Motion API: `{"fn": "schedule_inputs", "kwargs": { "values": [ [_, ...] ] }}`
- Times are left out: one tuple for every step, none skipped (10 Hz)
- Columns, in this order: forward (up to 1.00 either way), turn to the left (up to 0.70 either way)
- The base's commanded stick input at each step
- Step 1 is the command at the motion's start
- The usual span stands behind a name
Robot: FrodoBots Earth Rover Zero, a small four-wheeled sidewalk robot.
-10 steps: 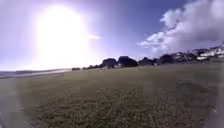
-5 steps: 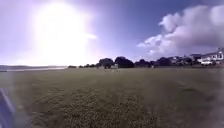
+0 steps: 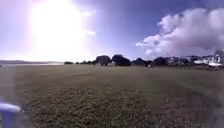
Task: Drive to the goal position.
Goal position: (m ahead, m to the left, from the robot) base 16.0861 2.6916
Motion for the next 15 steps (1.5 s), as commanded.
{"fn": "schedule_inputs", "kwargs": {
  "values": [
    [0.7,-0.14],
    [0.7,-0.14],
    [0.7,-0.14],
    [0.7,-0.14],
    [0.7,-0.14],
    [0.7,-0.14],
    [0.7,-0.14],
    [0.7,-0.14],
    [0.7,-0.14],
    [0.7,-0.14],
    [0.7,-0.14],
    [0.7,-0.14],
    [0.7,-0.14],
    [0.7,-0.14],
    [0.7,-0.14]
  ]
}}
